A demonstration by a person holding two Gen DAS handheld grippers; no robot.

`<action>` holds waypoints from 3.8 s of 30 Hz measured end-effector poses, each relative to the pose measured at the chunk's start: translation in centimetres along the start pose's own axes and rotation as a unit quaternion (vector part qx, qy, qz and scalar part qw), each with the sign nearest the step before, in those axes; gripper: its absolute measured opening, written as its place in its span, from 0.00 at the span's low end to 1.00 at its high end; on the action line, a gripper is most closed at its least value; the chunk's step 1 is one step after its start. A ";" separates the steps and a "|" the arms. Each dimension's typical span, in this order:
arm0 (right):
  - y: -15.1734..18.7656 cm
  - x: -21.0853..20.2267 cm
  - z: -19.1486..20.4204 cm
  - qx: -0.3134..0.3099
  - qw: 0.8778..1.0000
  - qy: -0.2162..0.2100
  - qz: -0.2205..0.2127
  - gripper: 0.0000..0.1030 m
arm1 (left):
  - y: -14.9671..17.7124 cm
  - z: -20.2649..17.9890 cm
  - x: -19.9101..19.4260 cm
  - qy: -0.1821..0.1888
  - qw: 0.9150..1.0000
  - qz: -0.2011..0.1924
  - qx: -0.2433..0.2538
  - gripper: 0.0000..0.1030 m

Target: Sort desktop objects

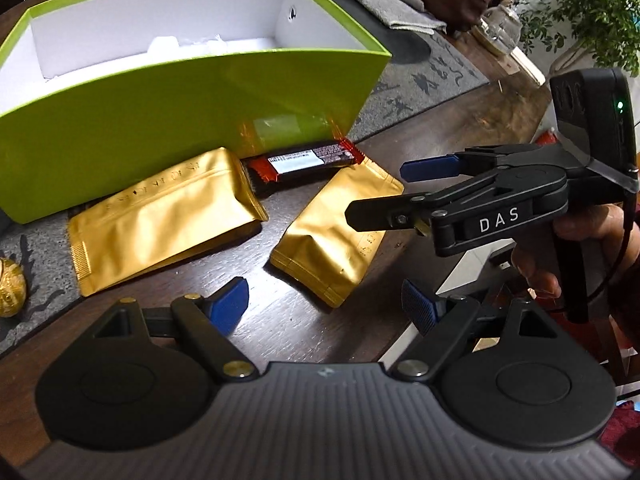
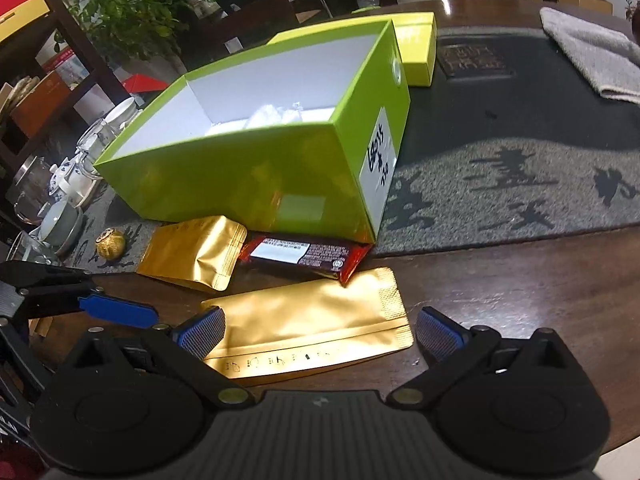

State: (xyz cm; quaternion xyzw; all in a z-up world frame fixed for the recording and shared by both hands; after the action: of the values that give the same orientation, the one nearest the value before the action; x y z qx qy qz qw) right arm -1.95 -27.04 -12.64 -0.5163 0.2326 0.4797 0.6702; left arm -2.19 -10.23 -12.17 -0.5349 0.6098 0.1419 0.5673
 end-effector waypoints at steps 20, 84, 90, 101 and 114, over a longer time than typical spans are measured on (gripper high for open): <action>0.4 0.5 1.4 0.019 0.999 -0.021 0.021 1.00 | 0.1 1.7 1.0 -0.002 1.000 0.001 -0.014 0.80; 2.9 -0.2 8.7 -0.342 0.938 -0.013 0.056 0.59 | -0.2 3.4 -0.9 0.021 1.000 -0.009 -0.020 0.56; 2.3 -2.3 9.6 -0.355 0.934 -0.008 0.040 0.57 | -1.1 2.9 -3.4 0.032 0.999 -0.040 -0.017 0.56; -2.7 -4.8 12.4 -0.413 0.911 0.020 -0.013 0.55 | -6.1 3.1 -8.3 0.017 0.992 -0.122 0.008 0.56; -13.4 1.2 13.6 -0.460 0.887 0.038 -0.013 0.55 | -13.7 9.8 -6.5 -0.010 0.991 -0.125 -0.037 0.56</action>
State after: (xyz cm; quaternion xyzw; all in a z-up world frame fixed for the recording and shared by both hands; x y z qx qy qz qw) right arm 7.90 -14.17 -2.49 -0.7877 0.0044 0.5038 0.3545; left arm 12.80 -4.70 -3.80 -0.6259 0.5272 0.0972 0.5665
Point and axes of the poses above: each gripper's, at about its wrist camera, not at the fingertips, and x roughly the way its jaws point, z to its left, y to its underside, the point moved 4 cm from there along x, roughly the way its jaws point, and after that the axes turned 2 degrees about x, right-handed, at the moved point
